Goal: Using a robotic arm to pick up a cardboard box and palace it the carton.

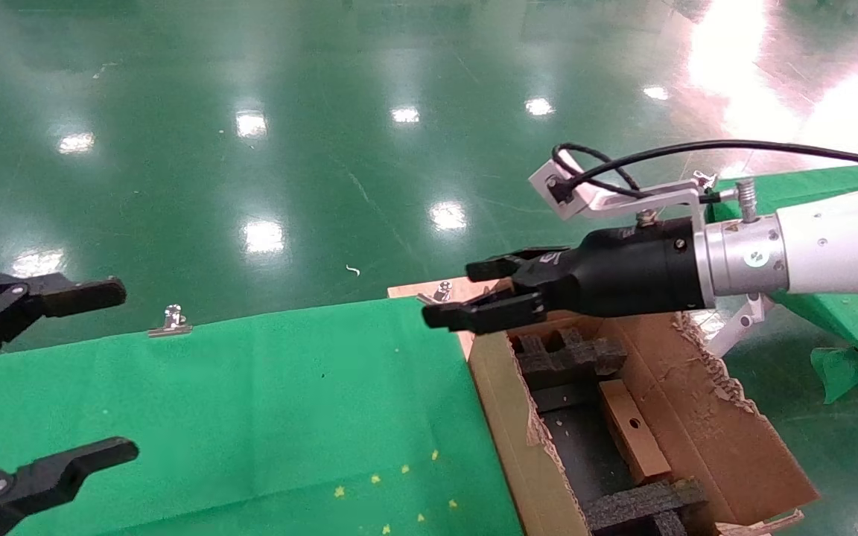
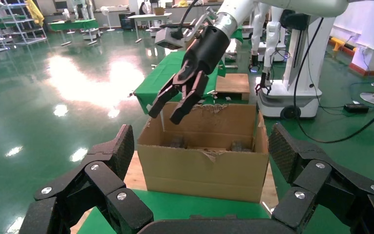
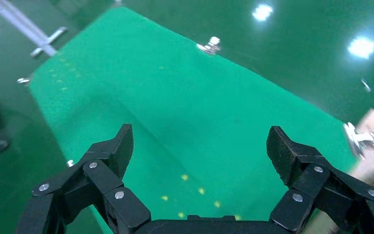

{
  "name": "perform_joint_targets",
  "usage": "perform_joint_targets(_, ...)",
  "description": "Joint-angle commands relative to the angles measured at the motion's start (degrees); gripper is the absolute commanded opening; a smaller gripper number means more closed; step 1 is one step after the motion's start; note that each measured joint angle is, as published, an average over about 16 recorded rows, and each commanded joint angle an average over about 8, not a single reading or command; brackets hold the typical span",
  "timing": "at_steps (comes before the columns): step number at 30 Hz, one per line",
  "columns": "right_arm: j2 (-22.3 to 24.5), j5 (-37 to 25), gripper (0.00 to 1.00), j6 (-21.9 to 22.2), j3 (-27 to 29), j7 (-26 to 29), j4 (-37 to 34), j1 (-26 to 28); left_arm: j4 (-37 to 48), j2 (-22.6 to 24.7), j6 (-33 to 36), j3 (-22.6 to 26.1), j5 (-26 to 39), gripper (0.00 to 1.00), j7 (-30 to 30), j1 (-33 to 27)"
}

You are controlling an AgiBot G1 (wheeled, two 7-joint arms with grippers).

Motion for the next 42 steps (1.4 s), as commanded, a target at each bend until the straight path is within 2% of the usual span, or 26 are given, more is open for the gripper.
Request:
perform_joint_targets(1, -0.2, 0.9, 1.0, -0.8, 2.0, -1.9, 0.6, -1.6, 0.0, 0.0, 0.0, 0.0, 0.0, 1.0, 0.0, 0.0)
perform_joint_targets(32, -3.1, 14.8, 1.0, -13.1, 33.2, -30.4, 9.7, -25.9, 0.0, 0.0, 0.0, 0.0, 0.0, 1.0, 0.0, 0.0)
perform_joint_targets(37, -3.5, 16.4, 1.0, -14.5, 36.8, -33.6, 10.7, -28.7, 0.0, 0.0, 0.0, 0.0, 0.0, 1.0, 0.0, 0.0)
perform_joint_targets(42, -3.6, 17.1, 1.0, -15.0, 38.2, -34.4, 11.1, -29.8, 0.0, 0.0, 0.0, 0.0, 0.0, 1.0, 0.0, 0.0)
